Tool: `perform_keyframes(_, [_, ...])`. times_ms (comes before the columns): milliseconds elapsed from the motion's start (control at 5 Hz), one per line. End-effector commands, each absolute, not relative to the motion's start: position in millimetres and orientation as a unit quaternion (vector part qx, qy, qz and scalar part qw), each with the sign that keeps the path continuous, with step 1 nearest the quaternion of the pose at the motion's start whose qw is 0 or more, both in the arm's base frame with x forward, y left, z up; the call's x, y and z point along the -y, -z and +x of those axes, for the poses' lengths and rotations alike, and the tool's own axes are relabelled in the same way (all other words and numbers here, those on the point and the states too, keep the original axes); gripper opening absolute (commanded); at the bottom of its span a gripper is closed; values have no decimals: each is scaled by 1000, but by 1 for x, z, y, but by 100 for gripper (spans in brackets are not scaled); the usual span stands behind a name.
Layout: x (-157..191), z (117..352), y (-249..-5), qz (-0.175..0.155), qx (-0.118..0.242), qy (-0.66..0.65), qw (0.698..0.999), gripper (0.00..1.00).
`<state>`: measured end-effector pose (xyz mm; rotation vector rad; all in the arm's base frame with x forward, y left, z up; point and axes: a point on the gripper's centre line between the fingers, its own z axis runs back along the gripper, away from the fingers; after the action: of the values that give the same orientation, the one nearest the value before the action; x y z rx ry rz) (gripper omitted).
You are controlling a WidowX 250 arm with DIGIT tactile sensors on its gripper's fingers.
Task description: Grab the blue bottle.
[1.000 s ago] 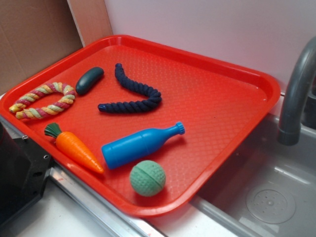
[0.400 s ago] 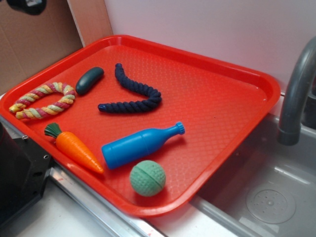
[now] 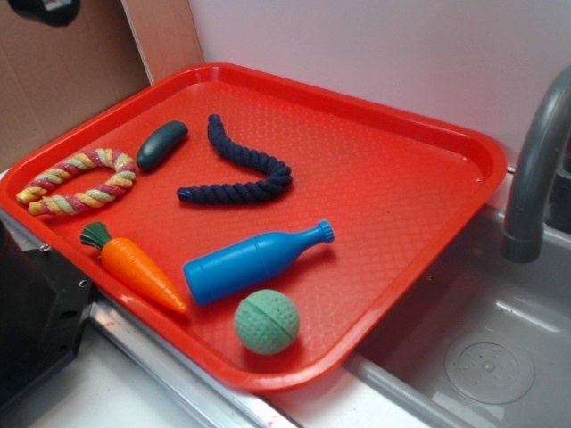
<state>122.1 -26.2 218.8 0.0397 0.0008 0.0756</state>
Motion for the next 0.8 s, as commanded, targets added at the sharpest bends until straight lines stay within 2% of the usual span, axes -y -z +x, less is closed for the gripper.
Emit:
perform_keyframes(0, [78, 136, -173, 24, 77, 179, 980, 100])
perform_keyframes(200, [86, 142, -152, 24, 87, 211, 973, 100])
perform_keyframes(400, [80, 154, -139, -15, 78, 160, 984, 100])
perform_keyframes(600, [82, 166, -119, -45, 73, 168, 982, 100])
